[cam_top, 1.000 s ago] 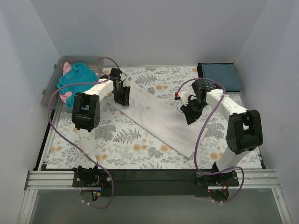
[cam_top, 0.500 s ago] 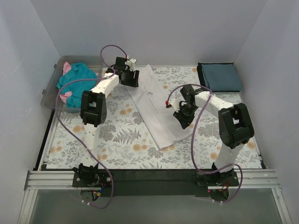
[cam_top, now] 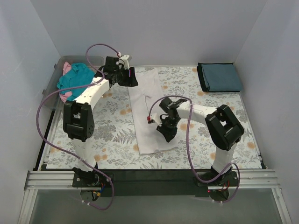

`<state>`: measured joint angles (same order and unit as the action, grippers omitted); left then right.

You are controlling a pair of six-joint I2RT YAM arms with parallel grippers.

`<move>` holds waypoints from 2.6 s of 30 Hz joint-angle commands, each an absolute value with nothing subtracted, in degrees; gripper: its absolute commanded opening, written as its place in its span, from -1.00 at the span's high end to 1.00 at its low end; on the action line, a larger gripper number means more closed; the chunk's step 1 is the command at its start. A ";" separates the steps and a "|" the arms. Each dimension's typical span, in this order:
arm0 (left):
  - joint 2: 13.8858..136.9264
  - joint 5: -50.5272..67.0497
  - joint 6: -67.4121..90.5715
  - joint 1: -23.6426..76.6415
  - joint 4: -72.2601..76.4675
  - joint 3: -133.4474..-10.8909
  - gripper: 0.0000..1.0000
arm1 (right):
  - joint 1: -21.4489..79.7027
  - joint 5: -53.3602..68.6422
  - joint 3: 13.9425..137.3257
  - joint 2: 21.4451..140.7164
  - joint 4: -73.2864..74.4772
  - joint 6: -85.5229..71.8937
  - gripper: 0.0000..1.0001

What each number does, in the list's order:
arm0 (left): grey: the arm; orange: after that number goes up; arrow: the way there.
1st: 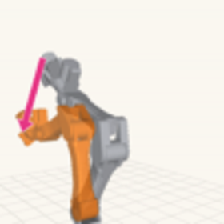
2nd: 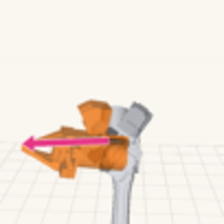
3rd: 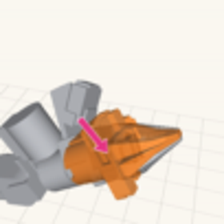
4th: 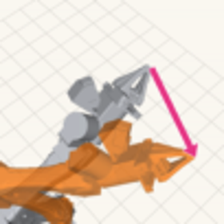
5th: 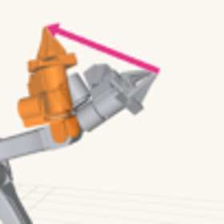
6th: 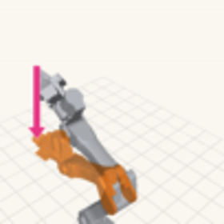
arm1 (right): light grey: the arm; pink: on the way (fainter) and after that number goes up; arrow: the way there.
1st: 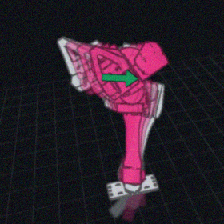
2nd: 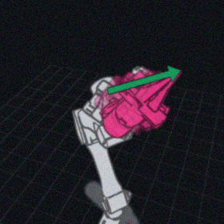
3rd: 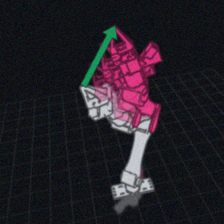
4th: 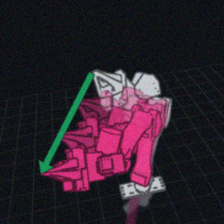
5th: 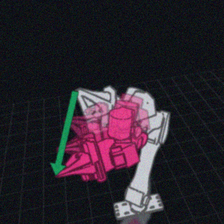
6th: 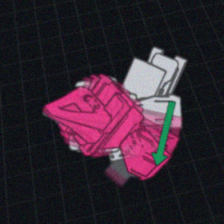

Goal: Fold and stack the t-shirts
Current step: Fold the tshirt

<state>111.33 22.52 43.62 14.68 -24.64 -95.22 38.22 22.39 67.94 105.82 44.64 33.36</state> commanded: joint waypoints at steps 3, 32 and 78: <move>113.55 27.68 47.29 14.59 -30.49 -92.37 0.16 | 49.31 33.82 70.39 103.80 40.96 29.98 0.53; 124.00 31.46 48.08 14.59 -31.11 -88.23 0.58 | 24.44 33.04 107.40 134.46 29.18 1.32 0.74; 68.22 44.21 10.24 11.77 -33.48 -60.05 -0.92 | 26.62 23.91 75.47 78.85 43.51 48.24 -0.96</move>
<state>68.90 43.62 23.27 10.39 -26.70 -68.77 23.35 25.41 83.72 80.51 37.41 39.75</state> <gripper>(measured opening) 0.969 0.982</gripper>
